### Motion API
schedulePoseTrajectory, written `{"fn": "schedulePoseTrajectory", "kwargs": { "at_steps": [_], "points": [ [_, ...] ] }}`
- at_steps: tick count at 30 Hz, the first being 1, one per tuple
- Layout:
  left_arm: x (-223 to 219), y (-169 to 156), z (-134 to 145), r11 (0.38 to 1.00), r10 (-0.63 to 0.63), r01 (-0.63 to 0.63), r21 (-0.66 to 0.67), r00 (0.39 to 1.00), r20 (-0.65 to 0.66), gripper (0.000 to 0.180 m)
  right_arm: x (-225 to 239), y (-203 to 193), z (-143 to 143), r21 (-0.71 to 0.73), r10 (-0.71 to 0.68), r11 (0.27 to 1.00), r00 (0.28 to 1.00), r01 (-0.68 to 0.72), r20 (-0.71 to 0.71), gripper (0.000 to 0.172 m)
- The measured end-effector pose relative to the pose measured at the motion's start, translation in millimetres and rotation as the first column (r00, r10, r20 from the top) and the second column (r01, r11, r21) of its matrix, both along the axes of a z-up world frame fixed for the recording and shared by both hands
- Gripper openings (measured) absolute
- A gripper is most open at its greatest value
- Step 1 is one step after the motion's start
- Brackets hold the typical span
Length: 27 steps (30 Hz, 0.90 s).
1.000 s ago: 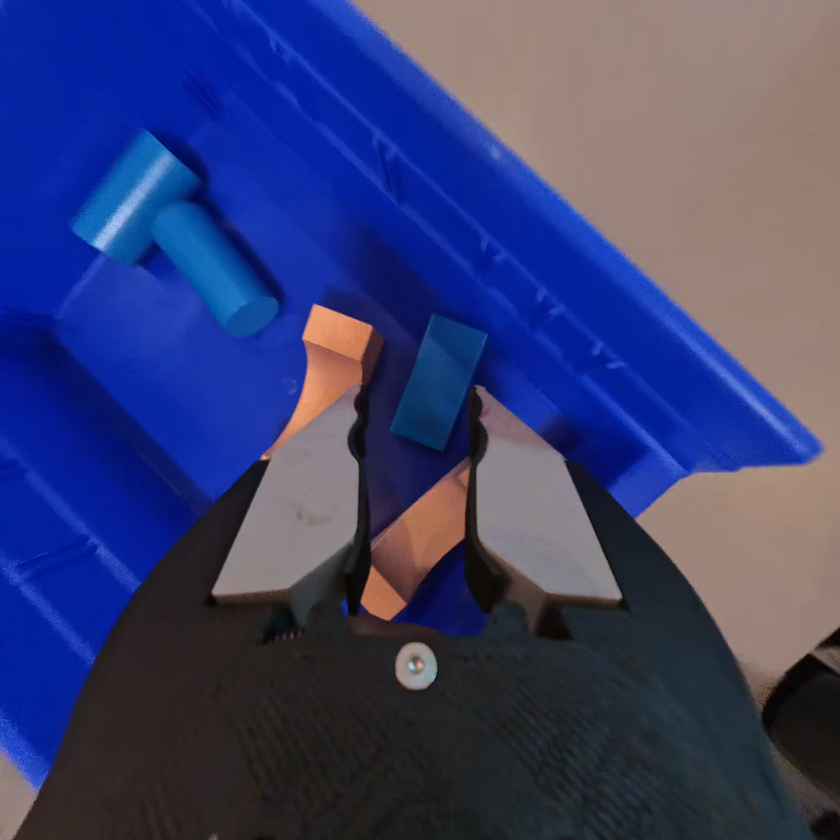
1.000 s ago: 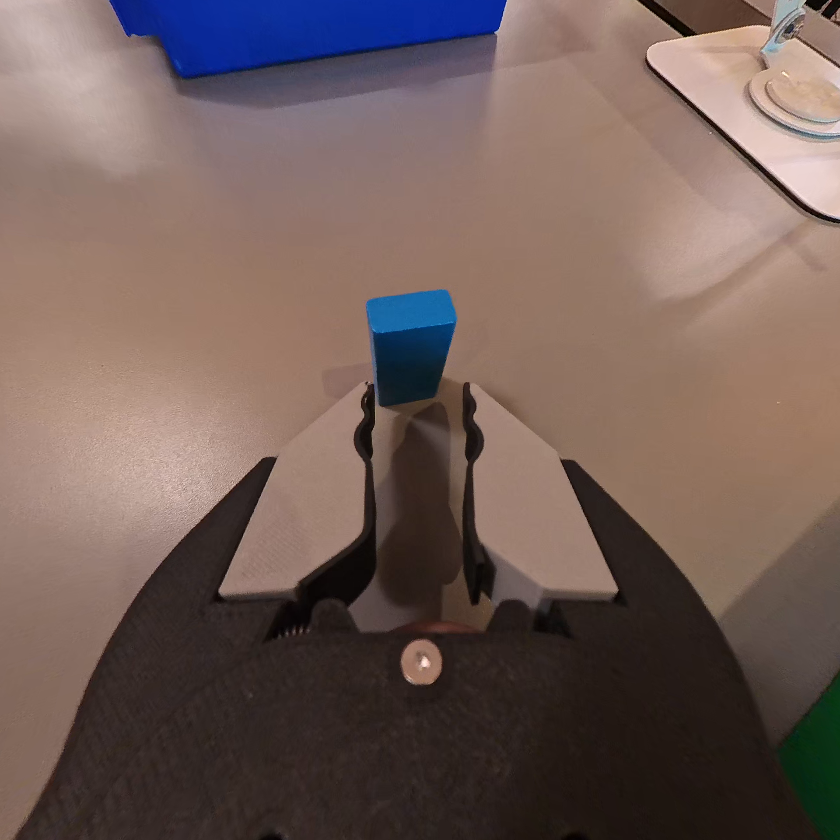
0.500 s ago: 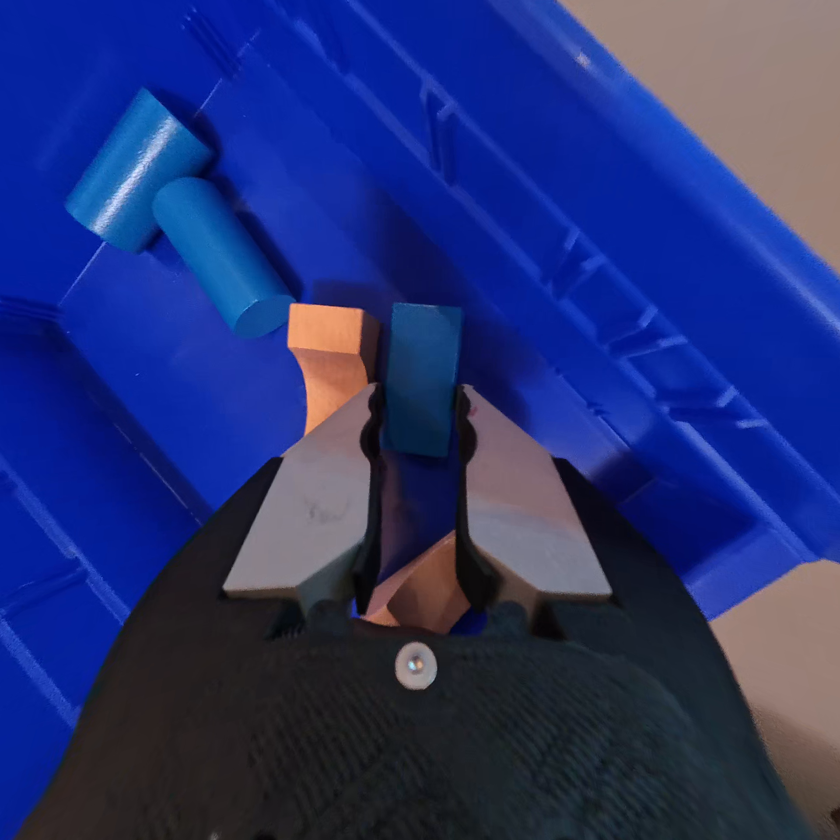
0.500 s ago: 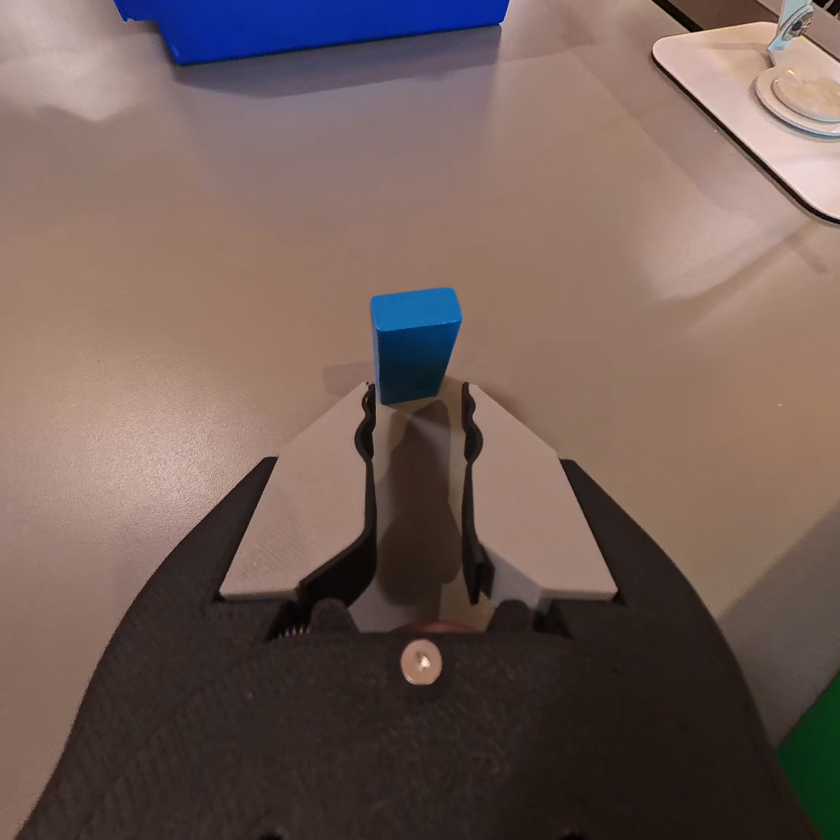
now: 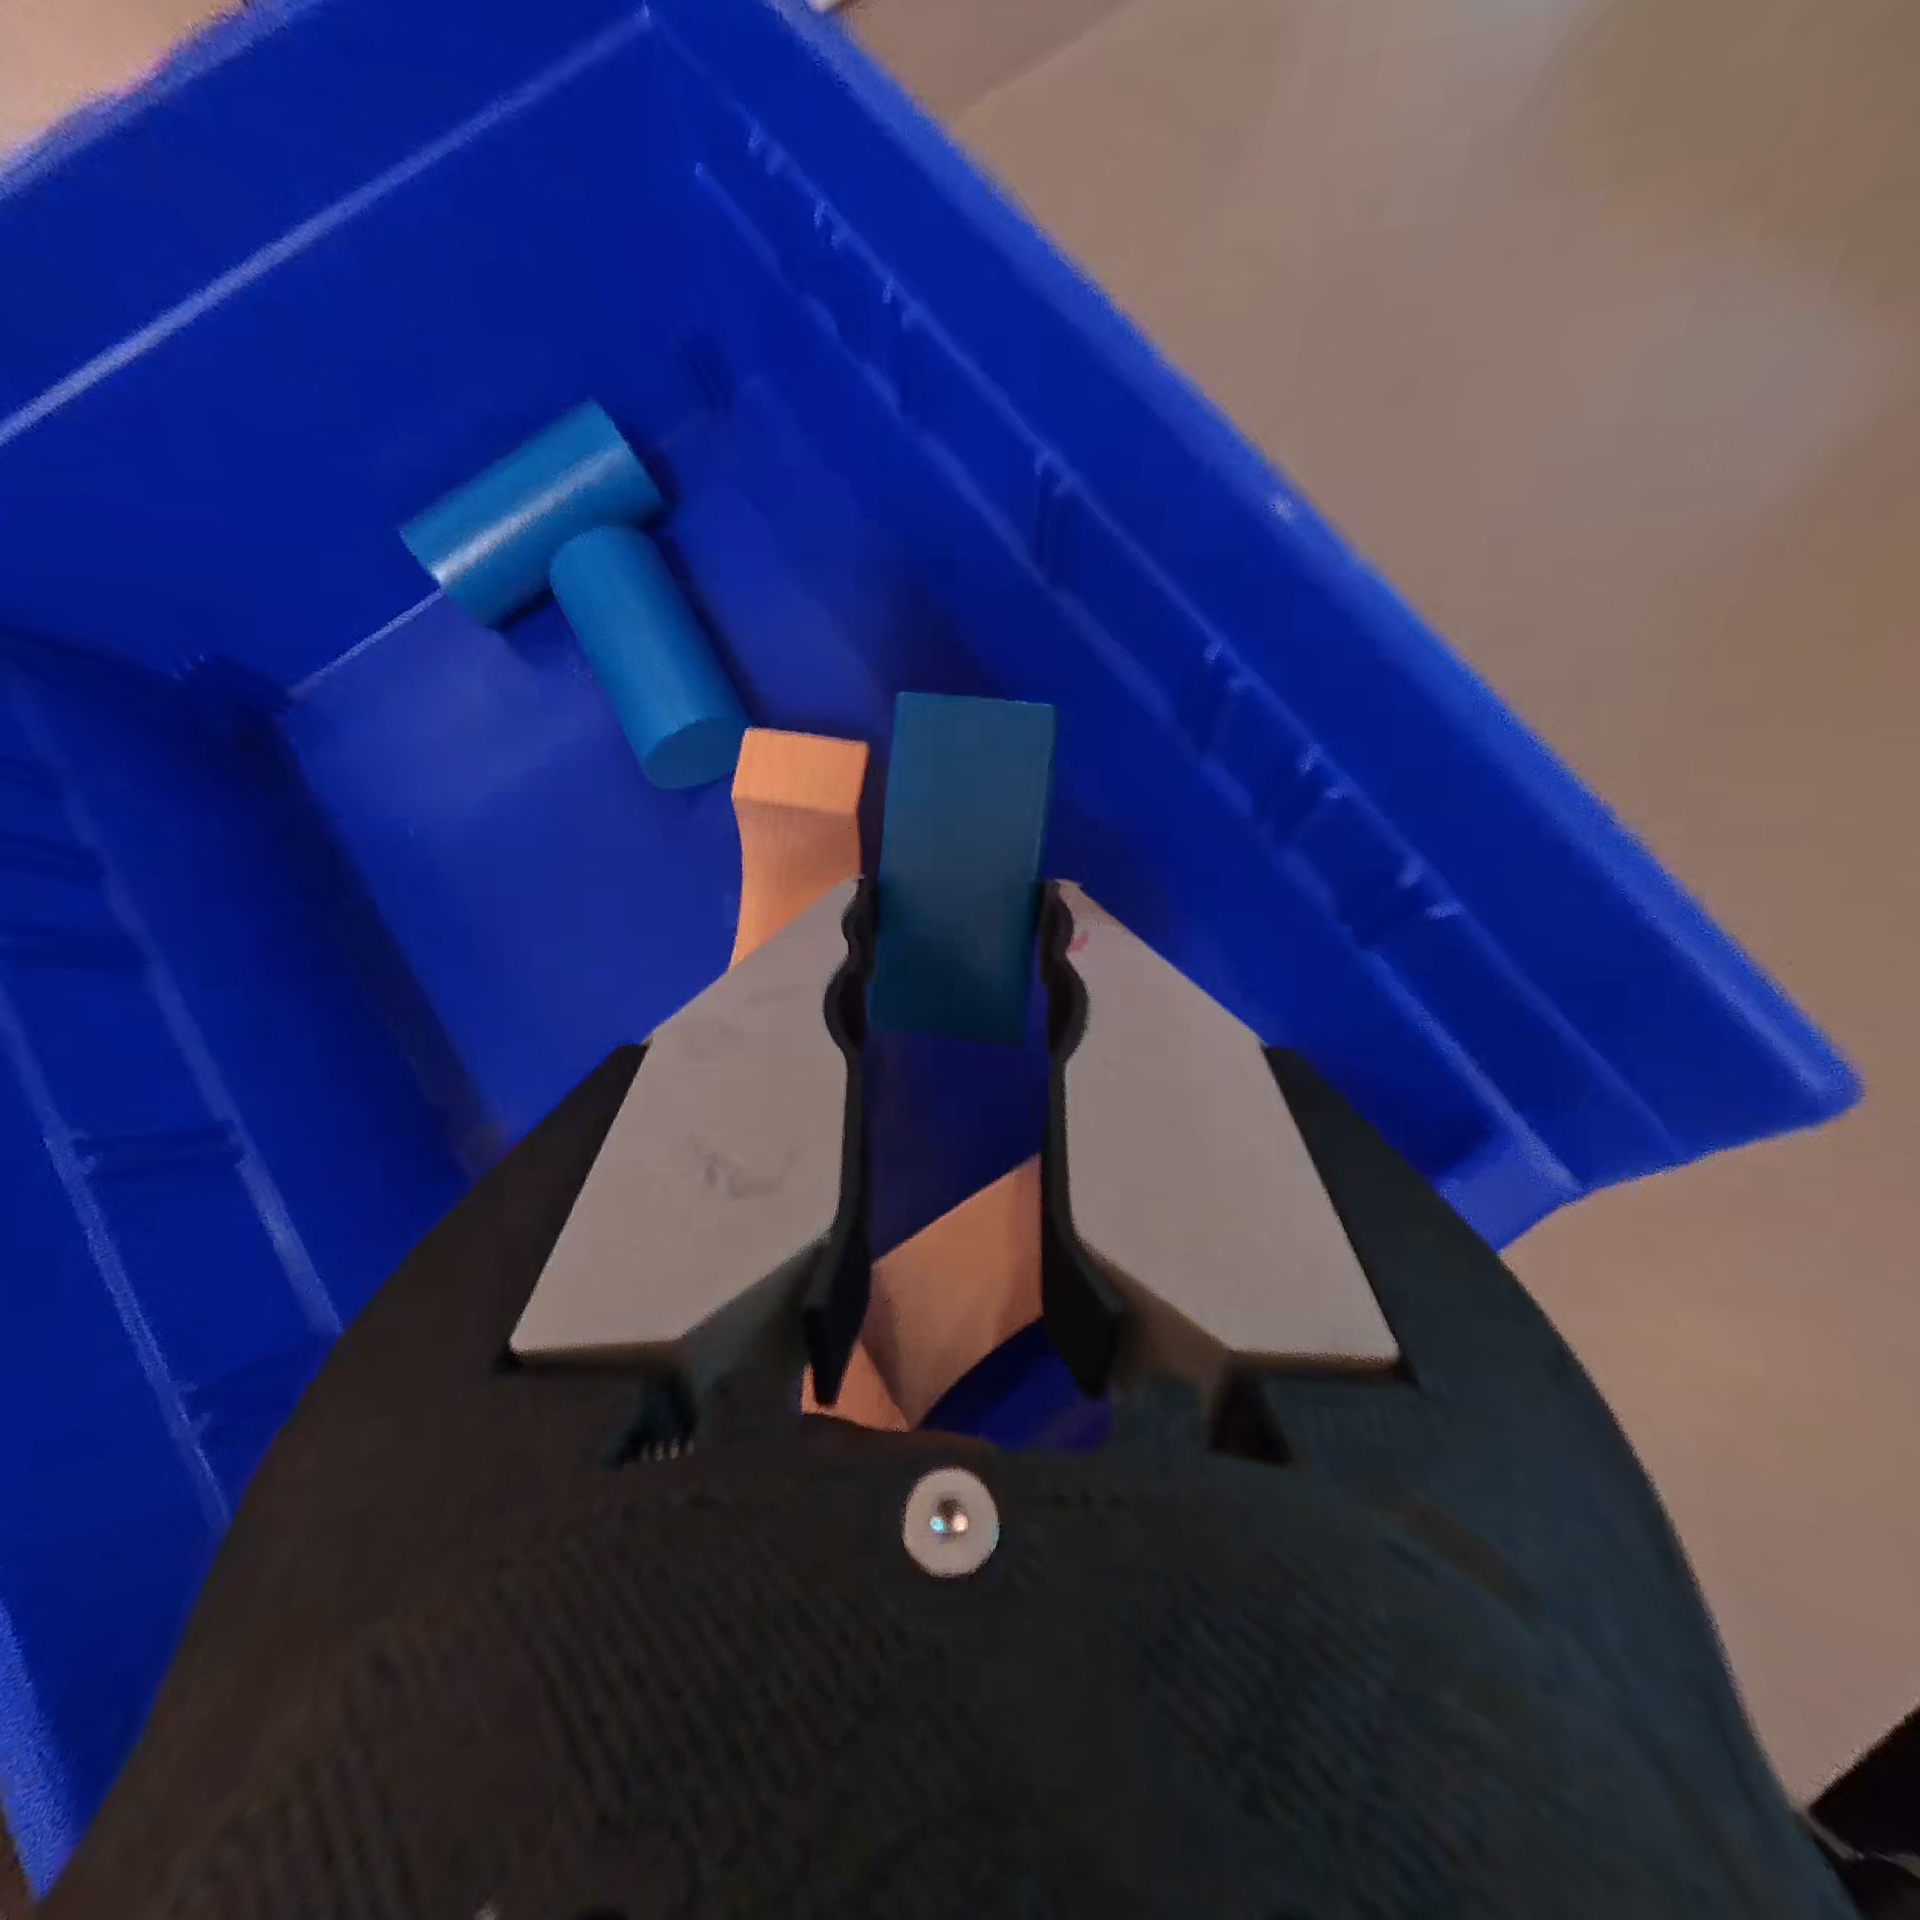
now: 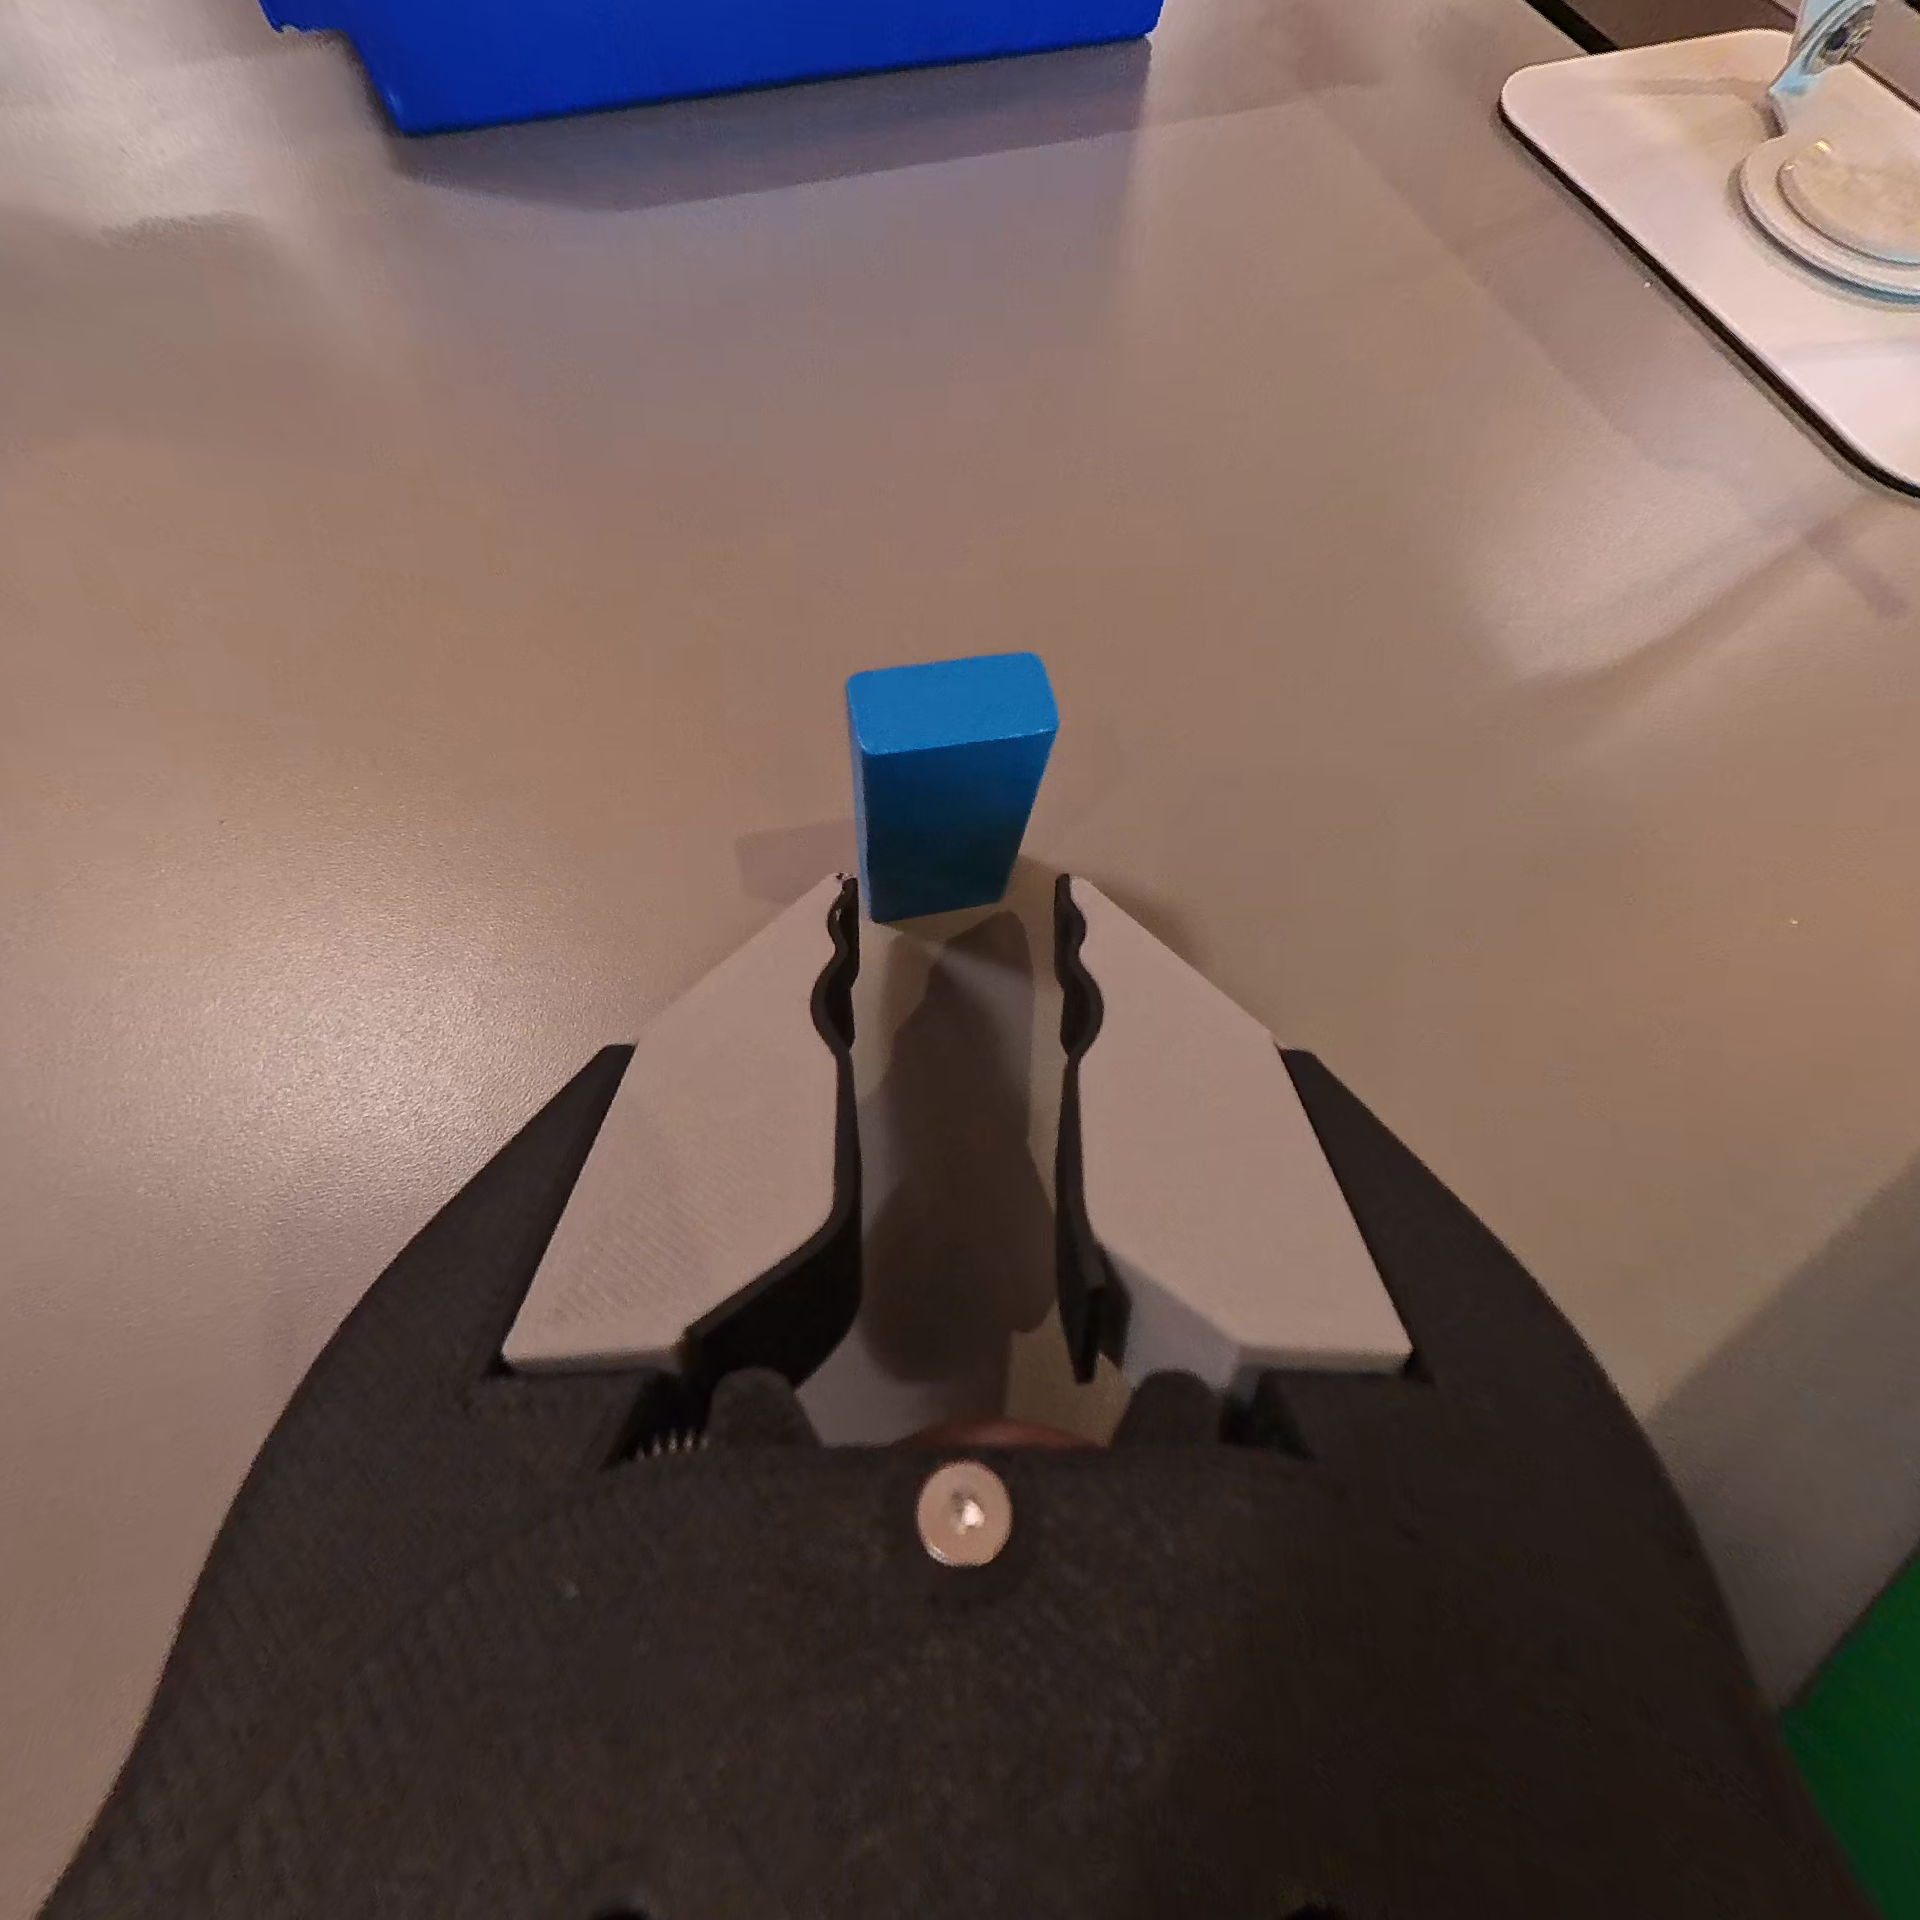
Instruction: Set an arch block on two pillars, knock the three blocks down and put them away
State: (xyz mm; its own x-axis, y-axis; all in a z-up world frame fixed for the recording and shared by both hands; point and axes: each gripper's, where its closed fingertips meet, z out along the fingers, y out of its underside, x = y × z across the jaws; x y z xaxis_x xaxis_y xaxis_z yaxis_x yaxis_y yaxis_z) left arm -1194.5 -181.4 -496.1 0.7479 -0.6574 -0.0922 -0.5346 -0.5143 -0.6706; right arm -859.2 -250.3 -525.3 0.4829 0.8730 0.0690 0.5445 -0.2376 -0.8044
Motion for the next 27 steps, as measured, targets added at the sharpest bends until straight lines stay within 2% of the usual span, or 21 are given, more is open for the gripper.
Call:
{"fn": "schedulePoseTrajectory", "kwargs": {
  "at_steps": [3,7,10,13,15,17,19,21,27],
  "points": [
    [-2.8,-1.8,-13.1,1.000,-0.005,0.004,-0.024,0.999,-0.046,0.030,0.1,-0.1,1.4,-0.002,0.001,1.000,1.000,-0.001,-0.012,0.035],
    [1.3,1.1,5.3,0.999,0.007,-0.009,0.051,1.000,0.029,0.030,-0.1,-0.2,1.2,-0.004,0.003,1.000,1.000,-0.003,-0.011,0.036],
    [13.3,-3.9,46.2,0.985,-0.018,-0.014,0.172,0.983,0.183,0.030,1.9,-0.1,1.2,-0.007,-0.002,1.000,1.000,0.002,-0.012,0.035],
    [41.0,-26.1,99.4,0.944,-0.134,0.018,0.331,0.934,0.332,0.030,2.1,-0.5,4.6,-0.006,0.000,1.000,0.999,-0.001,-0.034,0.035],
    [72.1,-51.6,131.0,0.907,-0.262,0.071,0.415,0.866,0.425,0.030,1.3,-2.2,8.7,0.000,0.012,1.000,0.998,-0.012,-0.054,0.036],
    [113.0,-83.0,151.6,0.858,-0.419,0.160,0.487,0.767,0.486,0.029,-0.3,-5.1,15.4,0.006,0.029,1.000,0.996,-0.029,-0.085,0.035],
    [150.6,-101.4,155.5,0.812,-0.511,0.211,0.544,0.708,0.488,0.029,-0.7,-6.2,23.1,0.024,0.038,0.999,0.993,-0.036,-0.116,0.035],
    [185.3,-108.5,147.4,0.783,-0.565,0.251,0.569,0.669,0.483,0.029,0.1,-6.6,29.6,0.042,0.041,0.998,0.989,-0.036,-0.141,0.034],
    [252.1,-104.2,107.5,0.776,-0.627,0.364,0.515,0.531,0.570,0.029,2.3,-7.7,47.7,0.116,0.055,0.993,0.980,-0.033,-0.189,0.032]
  ]
}}
